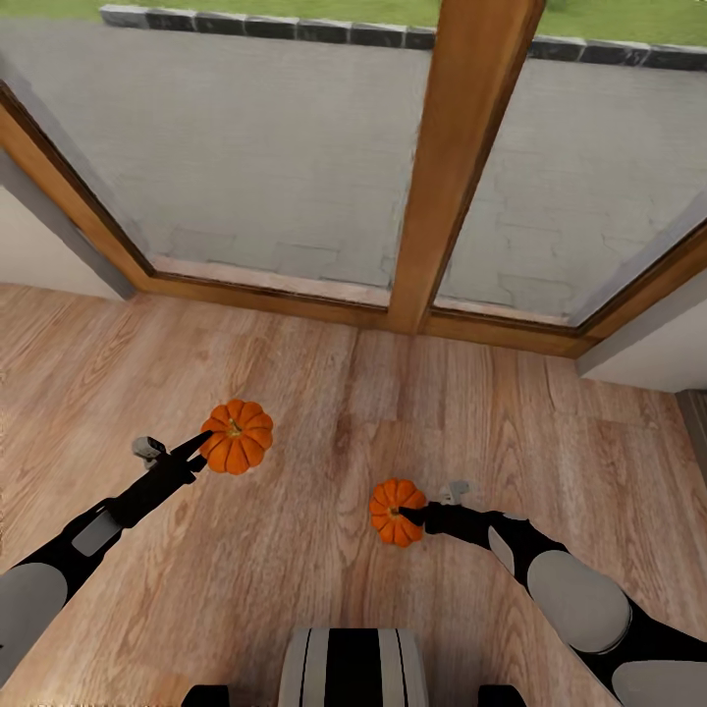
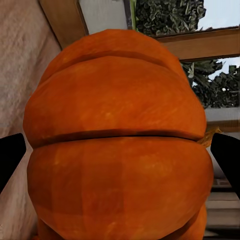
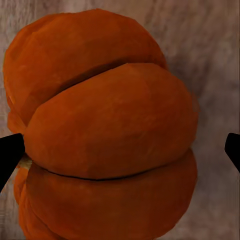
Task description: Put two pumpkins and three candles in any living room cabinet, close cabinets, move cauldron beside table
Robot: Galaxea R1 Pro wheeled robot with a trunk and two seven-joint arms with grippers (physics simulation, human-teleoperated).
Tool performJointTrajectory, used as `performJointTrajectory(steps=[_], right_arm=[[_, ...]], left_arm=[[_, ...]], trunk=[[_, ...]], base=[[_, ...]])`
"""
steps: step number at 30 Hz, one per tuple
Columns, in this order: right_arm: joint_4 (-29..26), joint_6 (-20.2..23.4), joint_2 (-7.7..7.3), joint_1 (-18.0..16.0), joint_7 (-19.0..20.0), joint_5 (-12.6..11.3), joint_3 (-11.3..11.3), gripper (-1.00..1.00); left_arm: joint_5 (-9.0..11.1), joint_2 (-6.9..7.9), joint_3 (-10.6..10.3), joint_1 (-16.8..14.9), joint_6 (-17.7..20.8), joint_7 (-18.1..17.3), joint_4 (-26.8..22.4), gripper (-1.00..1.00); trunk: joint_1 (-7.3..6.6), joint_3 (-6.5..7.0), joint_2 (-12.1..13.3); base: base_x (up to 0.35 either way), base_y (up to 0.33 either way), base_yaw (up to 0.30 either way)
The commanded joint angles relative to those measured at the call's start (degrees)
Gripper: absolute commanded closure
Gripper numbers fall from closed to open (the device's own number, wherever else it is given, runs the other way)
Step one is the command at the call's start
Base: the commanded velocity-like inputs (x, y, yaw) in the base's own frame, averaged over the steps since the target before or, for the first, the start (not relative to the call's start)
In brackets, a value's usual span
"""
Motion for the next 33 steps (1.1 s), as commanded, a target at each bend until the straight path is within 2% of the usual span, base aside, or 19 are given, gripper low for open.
performJointTrajectory(steps=[1,20,21,33], right_arm=[[-0.03,0.13,0.01,0.02,-3.07,0.58,0.69,-1.0],[-0.22,0.34,0.06,0.02,-3.43,0.58,0.71,-1.0],[-0.25,0.4,0.08,-0.01,-3.5,0.58,0.72,1.0],[-0.46,0.27,-0.39,0.02,-2.11,0.38,0.71,1.0]], left_arm=[[0.0,-0.01,0.05,-0.01,-0.01,0.01,0.0,1.0],[0.0,-0.01,0.05,-0.01,-0.01,0.01,0.0,1.0],[0.0,-0.01,0.05,-0.01,-0.01,0.01,0.0,1.0],[0.0,-0.01,0.05,-0.01,-0.01,0.01,0.0,1.0]], trunk=[[0.02,-0.01,0.01],[0.02,-0.01,0.01],[0.02,-0.01,0.01],[0.02,-0.01,0.01]], base=[[0.0,0.0,0.168],[0.0,0.0,0.102],[0.0,0.0,0.005],[0.0,0.0,0.0]])
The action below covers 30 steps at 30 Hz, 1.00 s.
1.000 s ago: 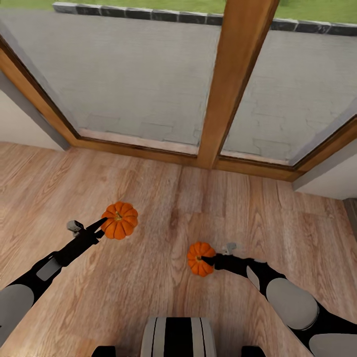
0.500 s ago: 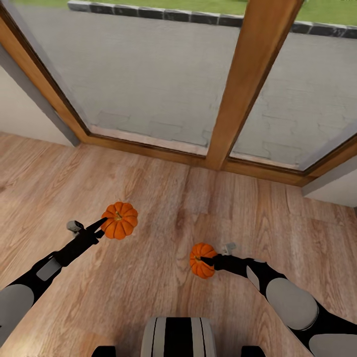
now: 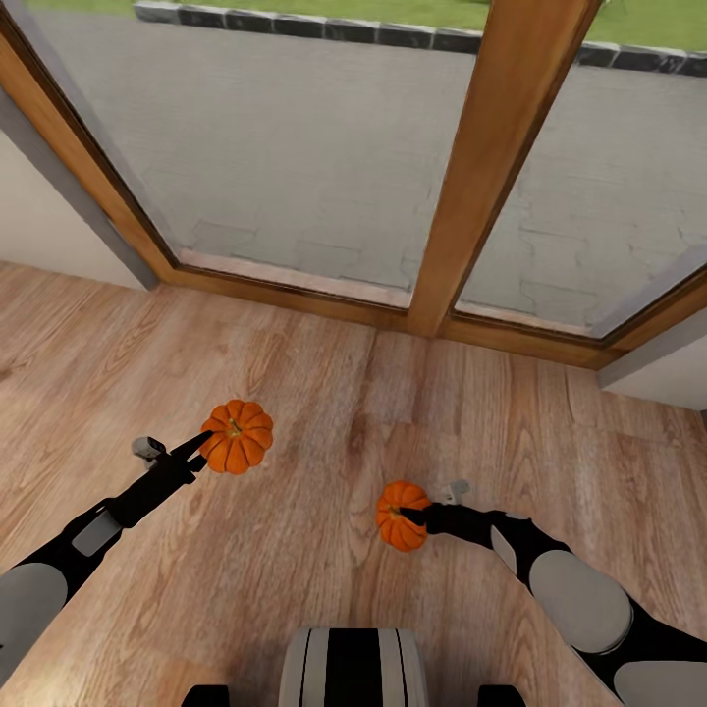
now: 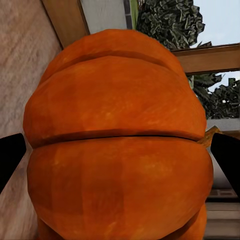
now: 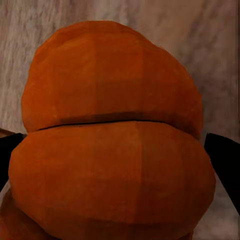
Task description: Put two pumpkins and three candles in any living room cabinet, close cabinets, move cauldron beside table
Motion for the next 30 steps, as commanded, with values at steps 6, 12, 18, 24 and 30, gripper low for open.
performJointTrajectory(steps=[6,12,18,24,30], right_arm=[[-0.11,0.8,-0.26,-0.01,4.41,0.04,0.23,1.0],[-0.24,0.94,-0.35,-0.01,6.12,-0.05,0.06,1.0],[-0.32,1.15,-0.53,-0.03,6.41,-0.14,0.06,1.0],[-2.65,3.89,-1.52,-0.06,13.56,-0.36,-0.17,1.0],[-6.0,8.93,-2.95,-0.06,20.68,-5.32,-0.38,1.0]], left_arm=[[0.0,0.0,0.02,0.0,-0.01,0.01,-0.01,1.0],[0.0,0.0,0.02,0.0,-0.01,0.01,-0.01,1.0],[0.0,0.0,0.02,0.0,-0.01,0.01,-0.01,1.0],[0.0,0.0,0.02,0.0,-0.01,0.01,-0.01,1.0],[0.0,0.0,0.02,0.0,-0.01,0.01,0.03,1.0]], trunk=[[0.01,0.0,0.0],[0.01,0.0,0.0],[0.01,0.0,0.0],[0.01,0.0,0.0],[0.01,0.0,0.0]], base=[[0.0,0.0,0.0],[0.0,0.0,0.0],[0.0,0.0,0.0],[0.0,0.0,0.0],[0.0,0.0,0.0]])
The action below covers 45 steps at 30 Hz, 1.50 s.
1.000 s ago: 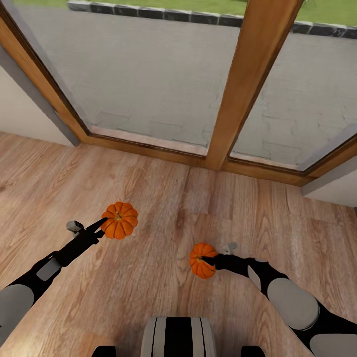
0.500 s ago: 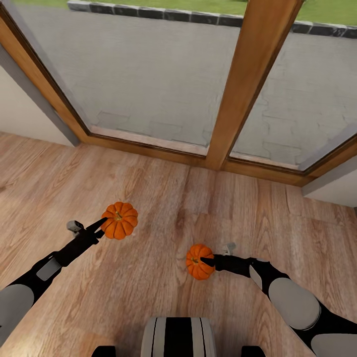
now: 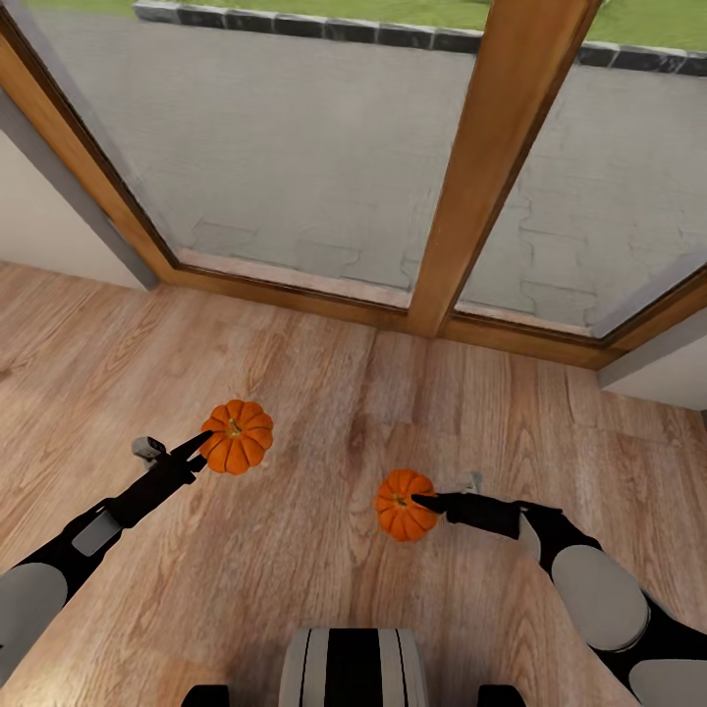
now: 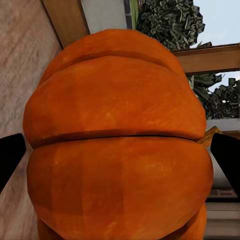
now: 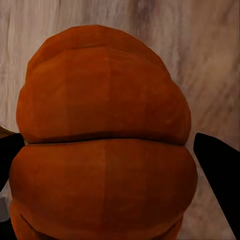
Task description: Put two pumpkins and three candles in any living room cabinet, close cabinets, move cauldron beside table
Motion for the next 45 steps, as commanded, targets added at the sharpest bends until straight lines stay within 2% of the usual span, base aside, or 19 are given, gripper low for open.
performJointTrajectory(steps=[1,5,7,8,9,11,14,17,19,20,21,24,32,45], right_arm=[[-0.05,0.79,-0.15,0.0,0.69,-0.55,0.07,1.0],[-0.19,5.92,-0.89,0.0,4.2,-3.17,0.01,1.0],[-0.21,8.51,-1.43,0.0,4.7,-6.17,0.02,1.0],[-0.24,10.55,-2.12,0.0,4.81,-10.05,0.09,1.0],[-0.26,11.12,-2.35,0.0,4.84,-11.46,0.12,1.0],[-0.3,11.83,-2.61,0.0,4.87,-13.44,0.08,1.0],[-0.28,11.88,-2.53,0.0,4.89,-14.73,-0.33,1.0],[-0.26,11.7,-2.36,0.0,4.89,-17.06,-0.55,1.0],[-0.21,11.71,-2.31,0.0,4.89,-22.26,-0.74,1.0],[-0.18,11.67,-2.37,0.0,4.89,-24.08,-0.69,1.0],[-0.16,11.66,-2.47,0.02,4.89,-24.85,-0.67,1.0],[-0.21,12.13,-2.71,0.06,4.98,-26.08,-0.7,1.0],[-0.29,12.55,-2.83,0.06,5.01,-26.21,-0.72,1.0],[-0.49,12.69,-2.65,0.04,4.8,-26.16,-0.46,1.0]], left_arm=[[0.0,0.0,0.02,0.0,-0.01,0.03,0.0,1.0],[0.0,0.07,0.02,0.0,-0.01,0.03,-0.03,1.0],[0.0,0.14,0.05,0.0,0.02,0.03,-0.04,1.0],[0.03,0.16,0.03,0.0,0.05,0.03,-0.04,1.0],[0.05,0.17,0.03,0.0,0.06,0.03,-0.04,1.0],[0.12,0.17,0.04,0.0,0.07,0.03,-0.04,1.0],[0.16,0.17,0.06,0.0,0.07,-0.03,-0.08,1.0],[0.17,0.18,0.06,0.0,0.07,-0.05,-0.06,1.0],[0.05,0.19,0.06,0.0,0.07,-0.01,-0.08,1.0],[0.04,0.35,0.08,0.0,0.07,-0.02,-0.1,1.0],[0.11,0.54,0.11,0.0,0.07,-0.03,-0.11,1.0],[0.37,1.1,0.14,0.0,0.07,-0.06,-0.12,1.0],[0.5,1.36,0.19,0.0,0.07,-0.13,-0.26,1.0],[0.5,0.39,0.03,0.0,0.07,-0.07,-0.13,1.0]], trunk=[[0.0,0.0,0.0],[0.0,0.0,0.0],[0.0,0.0,0.0],[0.0,0.0,0.0],[0.0,0.0,0.0],[0.0,0.0,0.0],[0.0,0.0,0.0],[0.0,0.0,0.0],[0.0,0.0,0.0],[0.0,0.0,0.0],[0.0,0.0,0.0],[0.0,0.0,0.0],[0.0,0.0,0.0],[0.0,0.0,0.0]], base=[[0.0,0.0,0.0],[0.0,0.0,0.0],[0.0,0.0,0.0],[0.0,0.0,0.0],[0.0,0.0,0.0],[0.0,0.0,0.0],[0.0,0.0,0.0],[0.0,0.0,0.0],[0.0,0.0,0.0],[0.0,0.0,0.0],[0.0,0.0,0.0],[0.0,0.0,0.0],[0.0,0.0,0.0],[0.0,0.0,0.002]])
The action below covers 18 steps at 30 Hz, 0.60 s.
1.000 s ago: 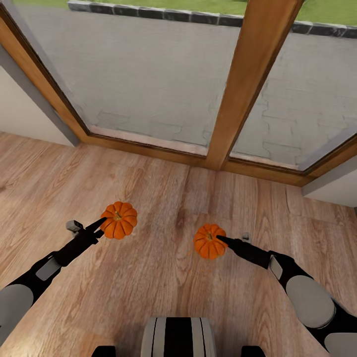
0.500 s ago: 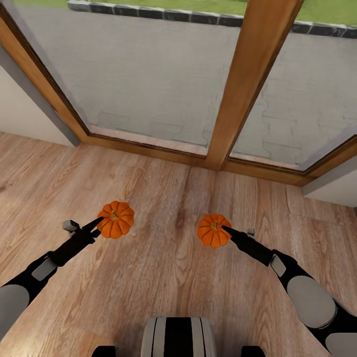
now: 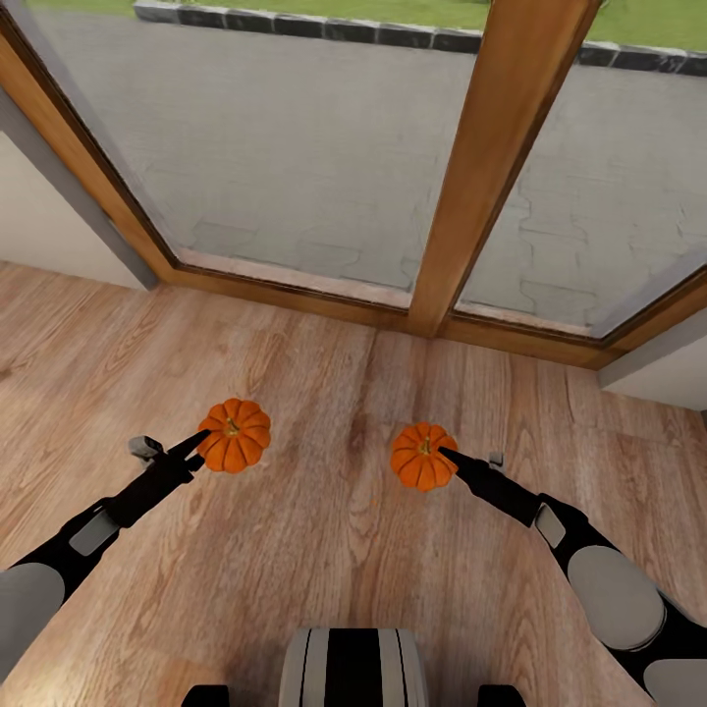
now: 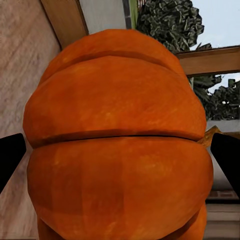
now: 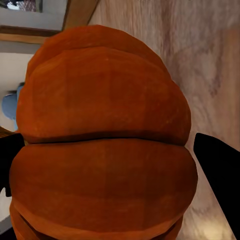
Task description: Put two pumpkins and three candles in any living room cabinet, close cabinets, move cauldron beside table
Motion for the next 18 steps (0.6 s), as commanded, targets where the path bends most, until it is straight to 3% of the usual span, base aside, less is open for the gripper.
performJointTrajectory(steps=[1,14,18], right_arm=[[0.0,0.03,0.0,-0.02,-0.03,-0.03,-0.02,1.0],[0.09,0.04,0.16,0.01,-0.03,-0.04,-0.11,1.0],[0.09,0.04,0.23,0.03,-0.03,-0.04,-0.16,1.0]], left_arm=[[-0.02,-0.03,0.1,0.0,-0.01,0.01,0.0,1.0],[0.05,-0.31,0.19,0.43,0.22,0.19,0.18,1.0],[0.05,-0.52,0.25,0.43,0.65,0.42,0.07,1.0]], trunk=[[0.0,0.0,0.0],[0.0,0.0,0.0],[-0.1,0.89,0.05]], base=[[0.0,0.0,0.007],[-0.034,0.0,0.001],[-0.007,0.0,0.0]])
